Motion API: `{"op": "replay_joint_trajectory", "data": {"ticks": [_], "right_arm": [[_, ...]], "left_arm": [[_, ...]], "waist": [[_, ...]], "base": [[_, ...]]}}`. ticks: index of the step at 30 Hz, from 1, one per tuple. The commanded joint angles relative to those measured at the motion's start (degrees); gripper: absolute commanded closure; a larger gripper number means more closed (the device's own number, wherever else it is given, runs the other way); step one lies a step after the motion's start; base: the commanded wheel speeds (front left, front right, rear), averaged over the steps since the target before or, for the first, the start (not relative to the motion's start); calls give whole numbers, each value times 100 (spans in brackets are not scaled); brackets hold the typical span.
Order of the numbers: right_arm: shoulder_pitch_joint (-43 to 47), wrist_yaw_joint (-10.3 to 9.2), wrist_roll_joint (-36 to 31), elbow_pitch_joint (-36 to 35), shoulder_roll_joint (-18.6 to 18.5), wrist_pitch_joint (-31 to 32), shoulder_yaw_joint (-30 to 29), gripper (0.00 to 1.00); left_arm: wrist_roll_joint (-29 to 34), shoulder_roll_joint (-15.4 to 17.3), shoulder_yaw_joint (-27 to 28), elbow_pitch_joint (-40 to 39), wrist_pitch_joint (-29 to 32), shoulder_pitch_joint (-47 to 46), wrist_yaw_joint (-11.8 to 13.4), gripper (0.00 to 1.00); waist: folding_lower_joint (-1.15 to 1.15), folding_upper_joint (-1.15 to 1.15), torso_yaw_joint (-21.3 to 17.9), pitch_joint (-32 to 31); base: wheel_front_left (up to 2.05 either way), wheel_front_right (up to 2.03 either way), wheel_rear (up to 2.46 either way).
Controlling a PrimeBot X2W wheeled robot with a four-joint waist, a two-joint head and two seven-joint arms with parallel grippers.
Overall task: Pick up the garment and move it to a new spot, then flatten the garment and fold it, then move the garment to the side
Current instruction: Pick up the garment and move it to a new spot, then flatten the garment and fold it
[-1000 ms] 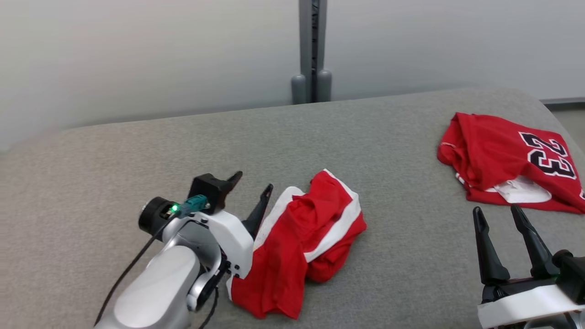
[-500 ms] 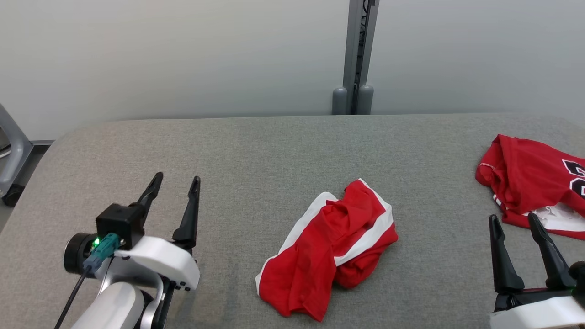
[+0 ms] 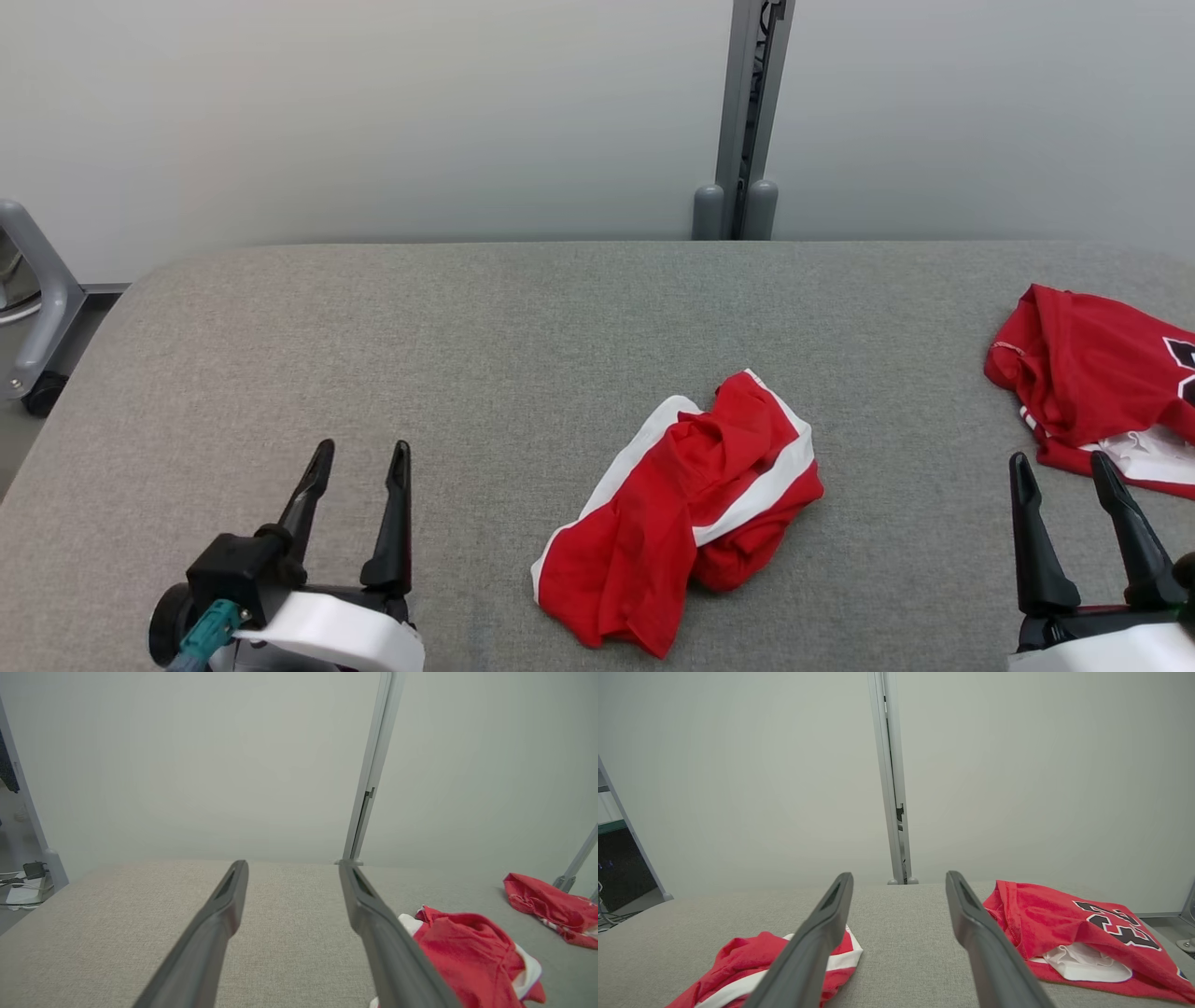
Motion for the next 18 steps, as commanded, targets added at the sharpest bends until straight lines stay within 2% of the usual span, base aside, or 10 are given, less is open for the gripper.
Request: {"op": "replay_joint_trajectory", "data": {"ticks": [1,18], "right_arm": [[22,3,-18,-33,-22,-3,-6,0],[14,3,-23,-19,-13,18,-37,0]], "left_arm": [[77,-10,-6,-33,-32,92,-54,0],[268,-205,340,-12,-78,372,-244,0]], "waist": [[0,0,3,1],[0,0,-19,-57]], "base": [[0,0,0],[0,0,0]]}}
